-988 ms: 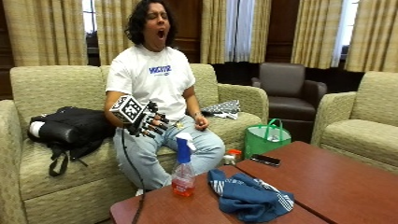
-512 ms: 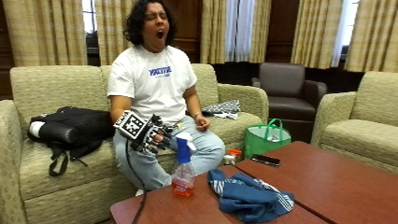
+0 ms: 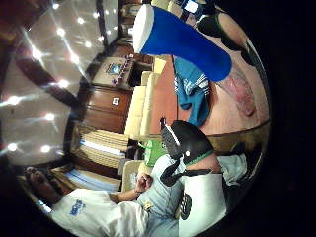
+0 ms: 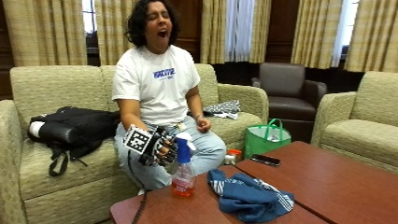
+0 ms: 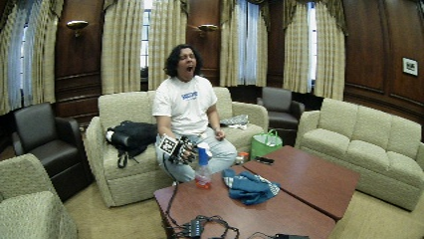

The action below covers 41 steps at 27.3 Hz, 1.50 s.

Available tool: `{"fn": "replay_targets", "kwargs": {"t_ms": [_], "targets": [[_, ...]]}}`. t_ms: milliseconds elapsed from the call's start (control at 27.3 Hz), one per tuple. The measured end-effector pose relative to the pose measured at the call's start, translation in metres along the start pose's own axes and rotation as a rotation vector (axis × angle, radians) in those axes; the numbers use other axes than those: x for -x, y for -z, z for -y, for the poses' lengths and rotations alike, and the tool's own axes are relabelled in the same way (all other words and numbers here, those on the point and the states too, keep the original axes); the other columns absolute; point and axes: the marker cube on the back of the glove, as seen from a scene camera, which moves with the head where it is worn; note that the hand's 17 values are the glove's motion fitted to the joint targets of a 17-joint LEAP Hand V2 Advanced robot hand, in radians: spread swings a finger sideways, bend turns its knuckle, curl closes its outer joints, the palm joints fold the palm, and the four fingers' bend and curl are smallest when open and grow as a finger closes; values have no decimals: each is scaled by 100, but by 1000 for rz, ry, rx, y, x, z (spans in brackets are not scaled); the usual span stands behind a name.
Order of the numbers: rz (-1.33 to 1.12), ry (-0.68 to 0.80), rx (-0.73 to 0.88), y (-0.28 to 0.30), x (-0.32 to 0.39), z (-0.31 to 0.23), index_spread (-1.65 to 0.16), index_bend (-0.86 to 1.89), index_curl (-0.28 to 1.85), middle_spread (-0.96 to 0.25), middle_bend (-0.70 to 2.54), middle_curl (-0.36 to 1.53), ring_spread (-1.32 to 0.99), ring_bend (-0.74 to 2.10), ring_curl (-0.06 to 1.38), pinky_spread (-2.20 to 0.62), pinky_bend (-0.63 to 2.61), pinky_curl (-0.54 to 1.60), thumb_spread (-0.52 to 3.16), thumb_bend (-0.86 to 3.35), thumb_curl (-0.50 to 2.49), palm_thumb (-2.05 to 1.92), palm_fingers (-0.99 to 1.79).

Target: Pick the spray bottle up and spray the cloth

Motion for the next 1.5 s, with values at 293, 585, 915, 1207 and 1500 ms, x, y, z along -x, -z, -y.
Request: {"fn": "replay_targets", "kwargs": {"t_ms": [293,585,915,1207,1500], "targets": [[95,110,-190,-17,-10,36,-37,10,25,-14,20,37,-16,37,36,8,25,35,106,-2,32,69,72],[153,-88,16,-16,-7,17,-37,10,24,-15,20,38,-16,39,37,7,23,35,103,-2,32,70,70],[214,-133,14,-39,1,49,-37,9,22,-16,22,39,-16,41,37,7,22,35,98,-3,32,69,66],[214,-153,-70,-51,3,75,-37,8,20,-17,24,40,-17,44,37,6,22,35,92,-2,33,72,65],[173,-128,-32,-63,-9,95,-38,8,19,-17,25,40,-17,46,38,5,24,36,88,-3,34,72,64]]}}
